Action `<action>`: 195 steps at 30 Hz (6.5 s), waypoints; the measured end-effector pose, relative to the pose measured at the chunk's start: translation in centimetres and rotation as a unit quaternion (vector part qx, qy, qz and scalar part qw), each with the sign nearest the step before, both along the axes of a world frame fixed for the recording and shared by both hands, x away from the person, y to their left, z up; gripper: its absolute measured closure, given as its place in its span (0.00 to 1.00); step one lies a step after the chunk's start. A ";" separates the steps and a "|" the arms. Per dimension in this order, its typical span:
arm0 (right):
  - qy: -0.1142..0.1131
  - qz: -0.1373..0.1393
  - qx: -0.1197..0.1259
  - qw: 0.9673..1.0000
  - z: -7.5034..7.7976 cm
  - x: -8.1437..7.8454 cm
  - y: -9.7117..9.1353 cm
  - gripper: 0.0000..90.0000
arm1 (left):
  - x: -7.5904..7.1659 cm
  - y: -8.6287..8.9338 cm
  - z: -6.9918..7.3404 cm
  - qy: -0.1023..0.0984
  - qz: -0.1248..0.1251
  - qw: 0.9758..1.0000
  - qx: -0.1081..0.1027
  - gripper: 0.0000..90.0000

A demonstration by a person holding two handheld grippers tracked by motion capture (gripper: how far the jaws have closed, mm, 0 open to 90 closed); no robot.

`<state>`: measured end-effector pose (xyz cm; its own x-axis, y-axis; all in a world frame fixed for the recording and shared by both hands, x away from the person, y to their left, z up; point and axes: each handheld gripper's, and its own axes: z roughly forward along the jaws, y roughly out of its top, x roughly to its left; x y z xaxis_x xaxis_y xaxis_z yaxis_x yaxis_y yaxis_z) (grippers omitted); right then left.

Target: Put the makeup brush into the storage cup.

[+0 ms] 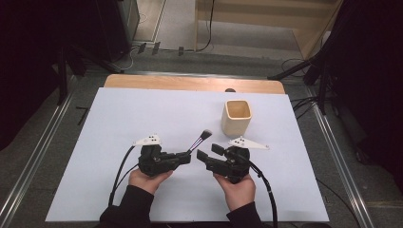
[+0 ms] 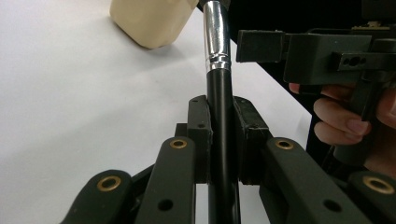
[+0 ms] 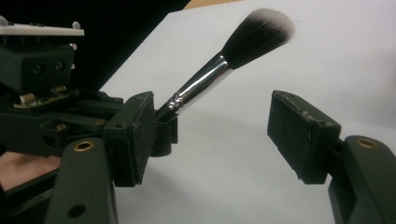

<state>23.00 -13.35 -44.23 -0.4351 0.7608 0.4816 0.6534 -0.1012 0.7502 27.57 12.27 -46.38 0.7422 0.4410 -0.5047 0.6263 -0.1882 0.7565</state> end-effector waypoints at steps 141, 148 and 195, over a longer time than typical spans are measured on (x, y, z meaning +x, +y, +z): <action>0.095 0.035 0.108 0.989 -1.9 2.6 -0.3 0.87 | 0.5 -0.4 0.4 0.029 -0.085 0.994 0.061 0.34; 0.087 0.049 0.076 0.992 -1.5 2.8 -0.6 0.87 | 0.6 0.3 0.8 0.017 -0.074 0.994 0.073 0.34; 0.017 0.151 -0.053 0.987 0.2 4.8 -2.6 0.87 | 0.7 4.5 1.8 -0.045 -0.097 0.975 0.196 0.30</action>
<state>27.80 -15.97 -44.04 -0.6351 0.6458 0.4238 0.6663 0.1804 0.7236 28.23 16.76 -44.60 0.8645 0.4337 -0.2538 0.4840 -0.5827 0.6529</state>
